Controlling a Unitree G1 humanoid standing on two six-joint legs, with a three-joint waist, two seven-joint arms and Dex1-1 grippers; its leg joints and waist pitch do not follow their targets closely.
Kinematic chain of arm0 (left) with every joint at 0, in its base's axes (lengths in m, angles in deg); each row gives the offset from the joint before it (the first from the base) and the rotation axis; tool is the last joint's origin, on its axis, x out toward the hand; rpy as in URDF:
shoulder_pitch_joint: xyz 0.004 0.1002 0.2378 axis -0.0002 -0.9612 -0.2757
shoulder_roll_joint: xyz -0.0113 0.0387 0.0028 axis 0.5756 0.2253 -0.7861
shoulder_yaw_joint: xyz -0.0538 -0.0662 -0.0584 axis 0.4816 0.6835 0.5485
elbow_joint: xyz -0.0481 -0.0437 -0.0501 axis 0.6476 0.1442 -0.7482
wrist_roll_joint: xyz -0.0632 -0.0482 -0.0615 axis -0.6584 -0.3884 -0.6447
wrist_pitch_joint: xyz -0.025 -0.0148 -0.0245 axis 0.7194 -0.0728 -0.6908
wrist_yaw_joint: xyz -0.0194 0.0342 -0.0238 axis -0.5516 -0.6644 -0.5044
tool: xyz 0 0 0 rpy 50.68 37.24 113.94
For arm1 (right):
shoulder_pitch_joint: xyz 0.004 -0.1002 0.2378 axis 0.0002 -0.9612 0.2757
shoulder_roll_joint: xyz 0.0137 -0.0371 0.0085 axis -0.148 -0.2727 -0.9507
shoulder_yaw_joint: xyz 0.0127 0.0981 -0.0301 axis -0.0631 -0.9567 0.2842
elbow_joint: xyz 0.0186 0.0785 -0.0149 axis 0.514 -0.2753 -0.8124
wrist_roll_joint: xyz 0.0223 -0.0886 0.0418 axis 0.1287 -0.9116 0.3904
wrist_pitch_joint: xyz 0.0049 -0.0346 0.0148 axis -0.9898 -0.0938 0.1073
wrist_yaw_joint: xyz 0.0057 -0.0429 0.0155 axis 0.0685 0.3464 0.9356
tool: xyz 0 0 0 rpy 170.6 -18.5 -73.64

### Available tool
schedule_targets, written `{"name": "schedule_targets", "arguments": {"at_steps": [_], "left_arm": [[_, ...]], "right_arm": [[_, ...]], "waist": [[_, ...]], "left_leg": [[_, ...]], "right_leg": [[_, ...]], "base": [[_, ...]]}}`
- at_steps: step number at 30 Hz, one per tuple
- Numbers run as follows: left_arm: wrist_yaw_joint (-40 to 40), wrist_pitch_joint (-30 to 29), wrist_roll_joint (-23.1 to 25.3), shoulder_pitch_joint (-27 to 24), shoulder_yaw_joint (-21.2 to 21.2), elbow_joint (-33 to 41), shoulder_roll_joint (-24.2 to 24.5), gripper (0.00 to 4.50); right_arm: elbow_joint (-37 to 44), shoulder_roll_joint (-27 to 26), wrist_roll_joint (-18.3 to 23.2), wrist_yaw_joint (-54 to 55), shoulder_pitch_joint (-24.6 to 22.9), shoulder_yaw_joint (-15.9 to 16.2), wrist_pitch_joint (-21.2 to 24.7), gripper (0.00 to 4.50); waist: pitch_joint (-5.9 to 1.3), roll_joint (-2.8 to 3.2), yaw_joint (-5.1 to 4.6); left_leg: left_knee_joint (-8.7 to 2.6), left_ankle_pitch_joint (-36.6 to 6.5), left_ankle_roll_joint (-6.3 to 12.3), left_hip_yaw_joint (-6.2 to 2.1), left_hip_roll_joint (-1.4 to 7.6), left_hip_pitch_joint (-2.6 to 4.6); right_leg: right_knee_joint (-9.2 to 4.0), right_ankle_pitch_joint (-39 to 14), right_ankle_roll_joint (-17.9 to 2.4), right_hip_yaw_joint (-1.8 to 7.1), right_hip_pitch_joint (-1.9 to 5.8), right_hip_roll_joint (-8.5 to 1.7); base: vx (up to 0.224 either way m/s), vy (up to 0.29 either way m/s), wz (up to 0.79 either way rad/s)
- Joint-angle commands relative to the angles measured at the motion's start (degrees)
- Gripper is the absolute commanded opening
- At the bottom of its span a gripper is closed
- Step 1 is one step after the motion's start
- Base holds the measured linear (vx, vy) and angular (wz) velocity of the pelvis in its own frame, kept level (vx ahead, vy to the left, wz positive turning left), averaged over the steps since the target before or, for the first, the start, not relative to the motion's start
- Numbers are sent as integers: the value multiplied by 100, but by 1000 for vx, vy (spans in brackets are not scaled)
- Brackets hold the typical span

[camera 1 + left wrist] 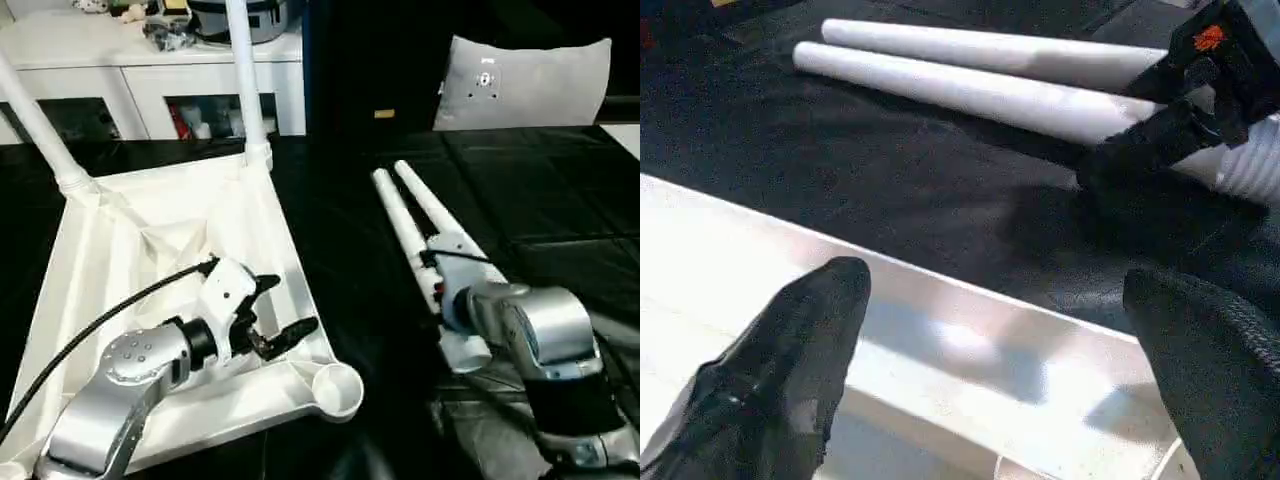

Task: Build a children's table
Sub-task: Pick table leg

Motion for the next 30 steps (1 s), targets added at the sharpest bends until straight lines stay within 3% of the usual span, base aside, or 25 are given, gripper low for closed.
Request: {"name": "schedule_targets", "arguments": {"at_steps": [1, 7, 17, 25, 30], "left_arm": [[36, 2, -13, -19, -62, 108, 50, 450], [47, 1, -12, 10, -96, 102, 50, 450], [95, 19, -17, -6, -113, 82, 88, 450], [104, 9, -10, -21, -124, 107, 96, 450], [88, 34, -12, -8, -105, 79, 81, 450]], "right_arm": [[177, -41, 77, -16, -77, 64, 124, 389], [308, -105, 104, 12, -154, 91, 157, 334], [424, -171, 127, 23, -232, 72, 157, 238], [426, -224, 120, 70, -253, 58, 106, 192], [503, -425, 228, 46, -218, -299, -244, 186]], "waist": [[-290, -22, 8], [-291, 10, 4], [-288, 15, 1], [-285, 23, 1], [-283, 26, -4]], "left_leg": [[-457, -1129, -514, -131, 365, 200], [-464, -1210, -612, -144, 363, 206], [-474, -1303, -685, -150, 361, 210], [-484, -1382, -725, -153, 363, 219], [-493, -1446, -732, -153, 366, 215]], "right_leg": [[-460, 13, -796, 216, 46, -408], [-451, 56, -777, 215, 41, -408], [-458, 58, -744, 219, 41, -409], [-461, 7, -731, 218, 32, -410], [-465, -62, -722, 225, 22, -417]], "base": [[0, 0, 0], [0, 0, 0], [0, 0, 0], [0, 0, 0], [0, 0, 0]]}}
